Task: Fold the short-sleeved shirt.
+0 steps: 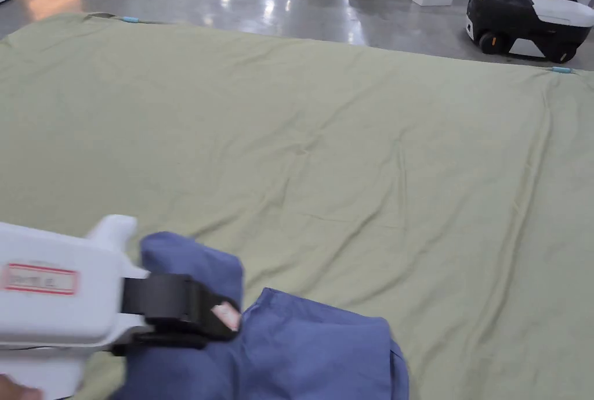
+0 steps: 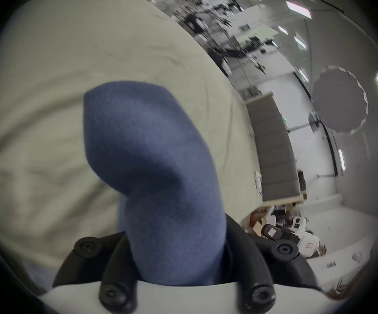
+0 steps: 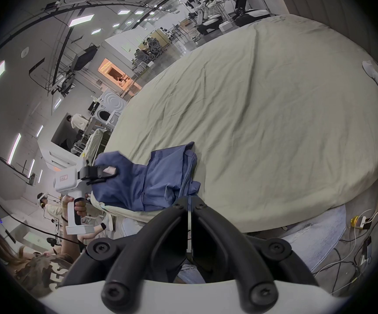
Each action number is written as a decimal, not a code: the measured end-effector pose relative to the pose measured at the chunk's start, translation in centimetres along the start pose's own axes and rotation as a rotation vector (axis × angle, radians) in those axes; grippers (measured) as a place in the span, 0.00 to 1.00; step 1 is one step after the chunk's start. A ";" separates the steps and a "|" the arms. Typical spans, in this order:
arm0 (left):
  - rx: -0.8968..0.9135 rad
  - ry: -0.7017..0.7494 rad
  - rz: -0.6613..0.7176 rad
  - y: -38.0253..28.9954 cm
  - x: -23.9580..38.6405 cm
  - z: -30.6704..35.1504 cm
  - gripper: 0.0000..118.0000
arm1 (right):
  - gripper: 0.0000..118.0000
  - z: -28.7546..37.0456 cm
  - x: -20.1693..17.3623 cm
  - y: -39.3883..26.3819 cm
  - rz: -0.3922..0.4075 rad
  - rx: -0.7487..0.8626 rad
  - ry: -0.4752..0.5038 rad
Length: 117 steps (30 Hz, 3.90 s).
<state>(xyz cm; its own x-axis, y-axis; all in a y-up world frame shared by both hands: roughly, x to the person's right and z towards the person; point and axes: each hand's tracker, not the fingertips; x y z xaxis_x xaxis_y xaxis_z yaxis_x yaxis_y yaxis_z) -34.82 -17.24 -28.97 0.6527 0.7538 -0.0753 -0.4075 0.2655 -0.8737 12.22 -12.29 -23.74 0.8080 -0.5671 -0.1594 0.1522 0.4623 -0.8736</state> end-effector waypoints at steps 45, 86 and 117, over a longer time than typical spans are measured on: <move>-0.119 -0.602 0.013 -4.6 5.1 -8.2 0.02 | 0.03 -6.4 0.4 2.0 -0.021 -0.015 0.172; -0.221 -0.072 0.079 2.3 -11.8 -3.5 0.27 | 0.03 -8.1 4.2 1.7 -0.239 -0.010 -0.097; -0.141 1.118 -0.092 12.2 -28.1 25.9 0.31 | 0.03 -11.8 -7.9 3.6 -0.033 -0.058 -0.167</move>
<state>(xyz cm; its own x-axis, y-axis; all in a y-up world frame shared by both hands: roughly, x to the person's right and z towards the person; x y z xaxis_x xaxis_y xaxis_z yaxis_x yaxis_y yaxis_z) -74.66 -19.67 -25.07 0.9107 -0.2442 -0.3333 -0.2986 0.1684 -0.9394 -0.30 -14.18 -31.07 0.8873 -0.4577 -0.0556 0.1510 0.4025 -0.9029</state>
